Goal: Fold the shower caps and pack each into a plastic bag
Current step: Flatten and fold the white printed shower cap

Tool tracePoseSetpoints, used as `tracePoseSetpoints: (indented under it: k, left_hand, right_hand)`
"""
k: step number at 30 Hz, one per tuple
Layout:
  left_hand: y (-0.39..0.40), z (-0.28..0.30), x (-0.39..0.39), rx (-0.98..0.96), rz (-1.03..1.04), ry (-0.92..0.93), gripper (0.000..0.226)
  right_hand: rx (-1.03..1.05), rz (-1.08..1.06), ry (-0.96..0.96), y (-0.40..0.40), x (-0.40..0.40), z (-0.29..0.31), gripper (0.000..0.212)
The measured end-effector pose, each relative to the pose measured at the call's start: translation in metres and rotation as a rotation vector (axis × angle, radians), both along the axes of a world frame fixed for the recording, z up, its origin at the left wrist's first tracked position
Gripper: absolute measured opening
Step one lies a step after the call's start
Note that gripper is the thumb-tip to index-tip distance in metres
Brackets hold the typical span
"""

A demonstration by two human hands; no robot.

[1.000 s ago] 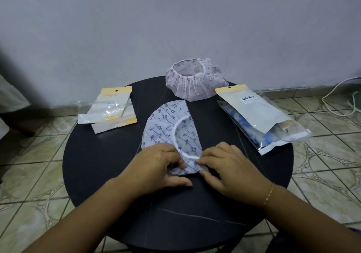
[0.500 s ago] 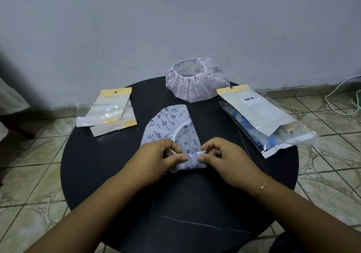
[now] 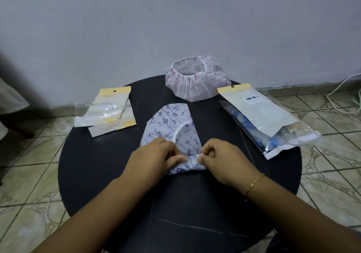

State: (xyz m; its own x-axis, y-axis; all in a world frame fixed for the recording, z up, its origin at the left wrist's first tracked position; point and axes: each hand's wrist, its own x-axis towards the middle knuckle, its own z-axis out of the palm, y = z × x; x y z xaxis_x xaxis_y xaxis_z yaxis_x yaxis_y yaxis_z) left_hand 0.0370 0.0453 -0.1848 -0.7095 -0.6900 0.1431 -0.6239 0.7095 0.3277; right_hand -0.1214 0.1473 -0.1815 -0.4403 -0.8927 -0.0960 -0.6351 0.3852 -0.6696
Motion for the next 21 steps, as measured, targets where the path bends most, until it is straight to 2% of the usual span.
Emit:
tracePoseSetpoints:
  k: [2,4,7,12,17,21]
  left_hand:
    - [0.0,-0.006,0.002,-0.22,-0.047,0.01,0.037]
    - [-0.003,-0.011,0.004,-0.32,-0.103,0.066,0.041]
    - [-0.011,-0.018,0.007,-0.221,-0.192,0.148,0.038]
    - [-0.009,-0.015,0.012,-0.064,-0.309,0.229,0.029]
    - [-0.003,-0.006,0.012,-0.178,-0.389,0.09,0.029]
    - [0.0,-0.001,0.016,-0.134,-0.369,-0.036,0.053]
  right_hand:
    - [-0.018,0.025,0.088,0.002,0.002,0.0,0.009]
    - [-0.051,0.052,0.165,0.005,0.003,-0.001,0.011]
    - [-0.123,0.135,0.349,0.01,0.003,-0.006,0.021]
    - [-0.264,0.187,0.515,0.015,-0.001,-0.014,0.009]
    - [-0.298,0.276,0.684,0.016,0.001,-0.014,0.025]
    - [-0.231,0.311,0.655,0.023,0.001,-0.012,0.033]
